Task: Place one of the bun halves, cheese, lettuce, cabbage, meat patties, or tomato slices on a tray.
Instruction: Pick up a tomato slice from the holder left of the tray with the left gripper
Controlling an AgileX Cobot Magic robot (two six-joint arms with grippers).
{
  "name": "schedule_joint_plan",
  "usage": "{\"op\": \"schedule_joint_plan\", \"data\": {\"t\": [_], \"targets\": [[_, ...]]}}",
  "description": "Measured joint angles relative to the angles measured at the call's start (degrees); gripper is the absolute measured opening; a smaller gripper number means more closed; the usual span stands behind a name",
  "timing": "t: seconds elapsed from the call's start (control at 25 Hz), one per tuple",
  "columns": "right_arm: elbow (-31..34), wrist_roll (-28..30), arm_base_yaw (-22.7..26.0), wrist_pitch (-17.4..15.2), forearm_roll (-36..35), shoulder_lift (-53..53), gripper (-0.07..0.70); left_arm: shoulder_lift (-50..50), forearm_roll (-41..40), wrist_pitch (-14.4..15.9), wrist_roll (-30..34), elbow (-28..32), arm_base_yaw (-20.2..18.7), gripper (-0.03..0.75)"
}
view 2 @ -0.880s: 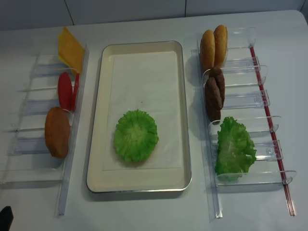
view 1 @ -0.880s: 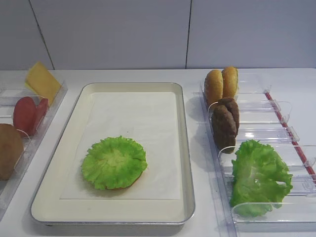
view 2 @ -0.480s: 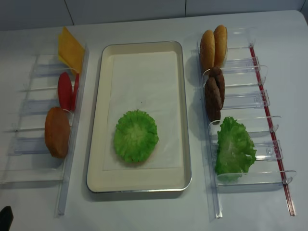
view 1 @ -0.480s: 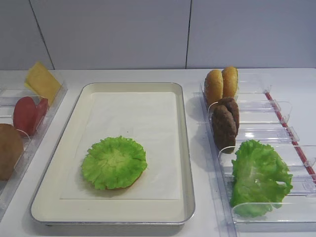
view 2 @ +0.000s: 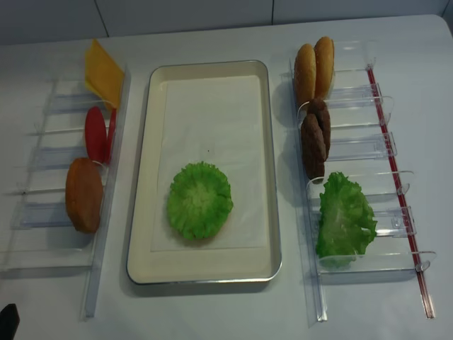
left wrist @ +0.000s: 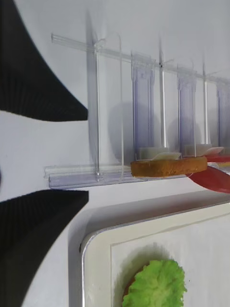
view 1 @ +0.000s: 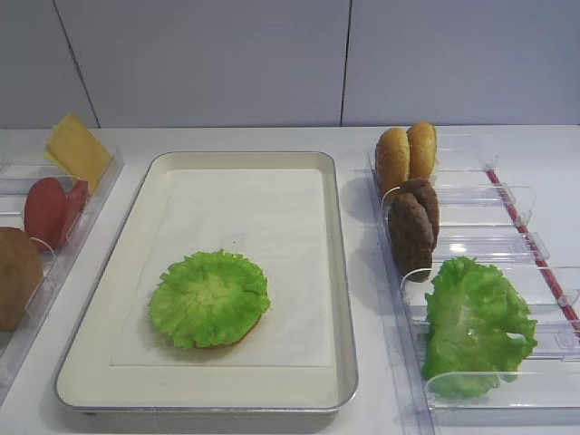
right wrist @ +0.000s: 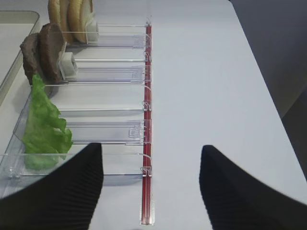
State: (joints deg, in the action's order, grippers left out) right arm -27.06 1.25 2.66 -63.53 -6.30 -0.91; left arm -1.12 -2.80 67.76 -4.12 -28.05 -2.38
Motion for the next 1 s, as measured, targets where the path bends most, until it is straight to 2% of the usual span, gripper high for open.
{"op": "schedule_joint_plan", "data": {"t": [0.36,0.48,0.56,0.72,0.88,1.0], "targets": [[0.0,0.0,0.0,0.0,0.0,0.0,0.460,0.0,2.2,0.0,-0.8,0.0,0.0,0.336],[0.0,0.0,0.0,0.0,0.0,0.0,0.460,1.2,5.9,-0.5,1.8,0.0,0.0,0.336],[0.0,0.0,0.0,0.0,0.0,0.0,0.460,6.0,8.7,-1.4,4.1,-0.6,0.0,0.336],[0.0,0.0,0.0,0.0,0.0,0.0,0.460,19.4,11.1,-6.1,6.6,-4.7,0.0,0.336],[0.0,0.0,0.0,0.0,0.0,0.0,0.460,34.0,11.8,-10.4,9.2,-12.3,0.0,0.336],[0.0,0.0,0.0,-0.1,0.0,0.0,0.460,46.7,11.9,-11.4,11.4,-19.1,0.0,0.336]]}}
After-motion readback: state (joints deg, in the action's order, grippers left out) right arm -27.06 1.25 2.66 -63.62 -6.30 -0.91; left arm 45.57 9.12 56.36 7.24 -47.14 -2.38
